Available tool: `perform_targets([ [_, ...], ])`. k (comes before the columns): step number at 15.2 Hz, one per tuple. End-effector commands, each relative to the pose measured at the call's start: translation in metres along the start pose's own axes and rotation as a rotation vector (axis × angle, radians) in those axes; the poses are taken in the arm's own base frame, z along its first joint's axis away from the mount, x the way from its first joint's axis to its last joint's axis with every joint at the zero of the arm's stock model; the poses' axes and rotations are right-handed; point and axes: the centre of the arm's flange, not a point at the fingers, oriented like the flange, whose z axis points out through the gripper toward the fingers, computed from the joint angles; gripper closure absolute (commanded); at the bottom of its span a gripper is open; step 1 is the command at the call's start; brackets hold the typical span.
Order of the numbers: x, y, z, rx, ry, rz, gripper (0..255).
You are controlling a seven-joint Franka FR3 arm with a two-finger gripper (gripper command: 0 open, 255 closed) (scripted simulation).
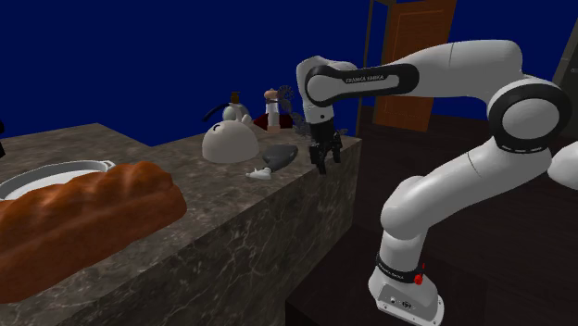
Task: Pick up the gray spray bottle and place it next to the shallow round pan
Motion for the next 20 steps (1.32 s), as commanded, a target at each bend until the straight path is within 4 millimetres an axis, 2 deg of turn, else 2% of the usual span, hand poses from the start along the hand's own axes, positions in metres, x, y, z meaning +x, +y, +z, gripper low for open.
perform_targets([
  [1,0.0,0.0,0.0,0.0,0.0,0.0,0],
  [8,0.01,-0.066,-0.042,0.087,0.114,0.468,0],
  [15,0.043,-0.118,-0.091,0.175,0.228,0.936,0],
  [16,0.046,-0.12,-0.095,0.181,0.236,0.967,0],
  [20,0.052,-0.121,-0.075,0.181,0.236,0.967,0],
])
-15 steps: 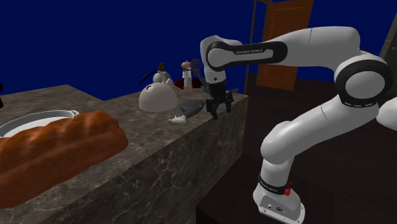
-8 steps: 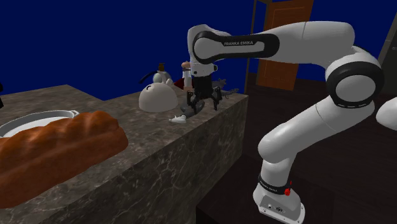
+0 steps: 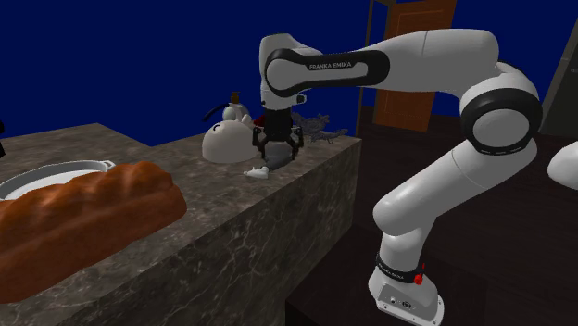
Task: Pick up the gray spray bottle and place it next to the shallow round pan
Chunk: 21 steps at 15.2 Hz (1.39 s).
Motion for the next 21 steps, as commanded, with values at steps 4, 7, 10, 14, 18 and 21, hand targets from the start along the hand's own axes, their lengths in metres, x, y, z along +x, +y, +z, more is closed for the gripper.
perform_targets([
  [4,0.0,0.0,0.023,0.001,0.001,0.004,0],
  [7,0.0,0.0,0.023,0.001,0.001,0.004,0],
  [10,0.0,0.0,0.023,0.001,0.001,0.004,0],
  [14,0.0,0.0,0.023,0.001,0.001,0.004,255],
  [18,0.0,0.0,0.023,0.001,0.001,0.004,255],
  [21,0.0,0.0,0.023,0.001,0.001,0.004,255],
])
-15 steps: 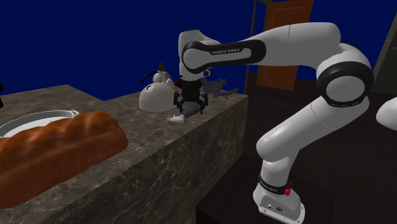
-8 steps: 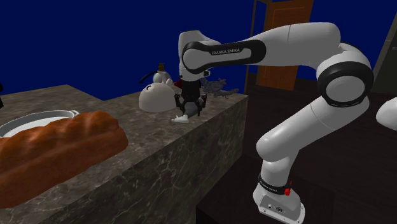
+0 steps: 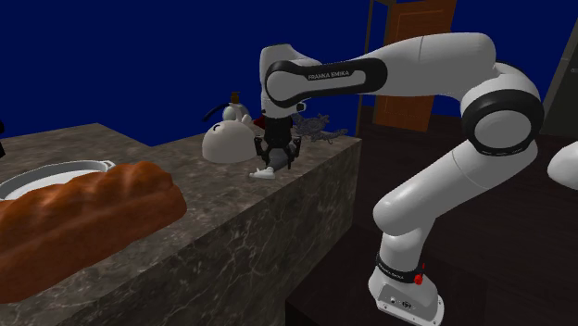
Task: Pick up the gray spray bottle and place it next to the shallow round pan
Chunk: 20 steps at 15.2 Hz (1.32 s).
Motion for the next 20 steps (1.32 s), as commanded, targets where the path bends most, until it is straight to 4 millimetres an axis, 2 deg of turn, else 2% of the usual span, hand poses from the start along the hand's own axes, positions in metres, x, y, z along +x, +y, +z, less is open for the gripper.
perform_targets([
  [1,0.0,0.0,-0.005,0.0,0.0,0.0,255],
  [20,0.005,0.0,-0.105,0.0,0.0,0.0,255],
])
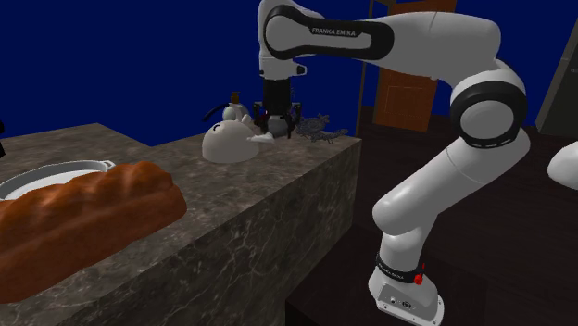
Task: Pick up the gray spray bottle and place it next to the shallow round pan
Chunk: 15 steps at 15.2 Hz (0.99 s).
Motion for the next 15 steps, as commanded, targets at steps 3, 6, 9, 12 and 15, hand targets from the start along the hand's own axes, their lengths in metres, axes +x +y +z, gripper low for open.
perform_targets([
  [3,-0.01,-0.024,-0.008,0.0,0.0,0.0,255],
  [6,-0.026,-0.06,-0.009,0.0,0.0,0.0,255],
  [9,-0.042,-0.096,-0.01,0.0,0.0,0.0,255],
  [12,-0.058,-0.132,-0.01,0.0,0.0,0.0,255],
  [15,-0.073,-0.169,-0.011,0.0,0.0,0.0,255],
])
